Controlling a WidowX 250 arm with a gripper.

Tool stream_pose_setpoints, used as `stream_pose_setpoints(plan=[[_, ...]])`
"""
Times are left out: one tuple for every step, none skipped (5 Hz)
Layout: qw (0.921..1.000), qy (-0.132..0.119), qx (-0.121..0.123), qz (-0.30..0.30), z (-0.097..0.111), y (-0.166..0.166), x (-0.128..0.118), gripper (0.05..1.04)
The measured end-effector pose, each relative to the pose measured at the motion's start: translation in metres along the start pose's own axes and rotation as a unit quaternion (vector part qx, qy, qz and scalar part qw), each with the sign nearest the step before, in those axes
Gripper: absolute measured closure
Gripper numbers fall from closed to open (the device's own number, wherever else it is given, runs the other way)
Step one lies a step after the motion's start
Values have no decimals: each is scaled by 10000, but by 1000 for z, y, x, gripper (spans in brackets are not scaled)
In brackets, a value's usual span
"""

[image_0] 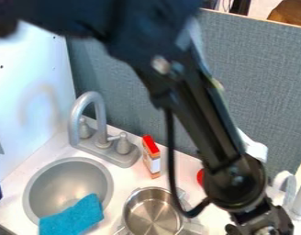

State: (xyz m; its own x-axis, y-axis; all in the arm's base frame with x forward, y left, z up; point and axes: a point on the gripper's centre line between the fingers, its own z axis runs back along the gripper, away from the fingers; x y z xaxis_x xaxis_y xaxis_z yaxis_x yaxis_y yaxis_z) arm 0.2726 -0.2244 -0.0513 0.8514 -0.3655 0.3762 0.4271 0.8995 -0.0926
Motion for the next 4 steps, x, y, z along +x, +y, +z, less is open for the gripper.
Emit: stream_pose_setpoints(plan=[[9997,-183,18,161,16,11,-8,762],[9978,-335,197,531,32,35,-15,763],[9940,-465,425,894,48,57,-23,762],[9905,-528,636,1096,60,77,-29,762]])
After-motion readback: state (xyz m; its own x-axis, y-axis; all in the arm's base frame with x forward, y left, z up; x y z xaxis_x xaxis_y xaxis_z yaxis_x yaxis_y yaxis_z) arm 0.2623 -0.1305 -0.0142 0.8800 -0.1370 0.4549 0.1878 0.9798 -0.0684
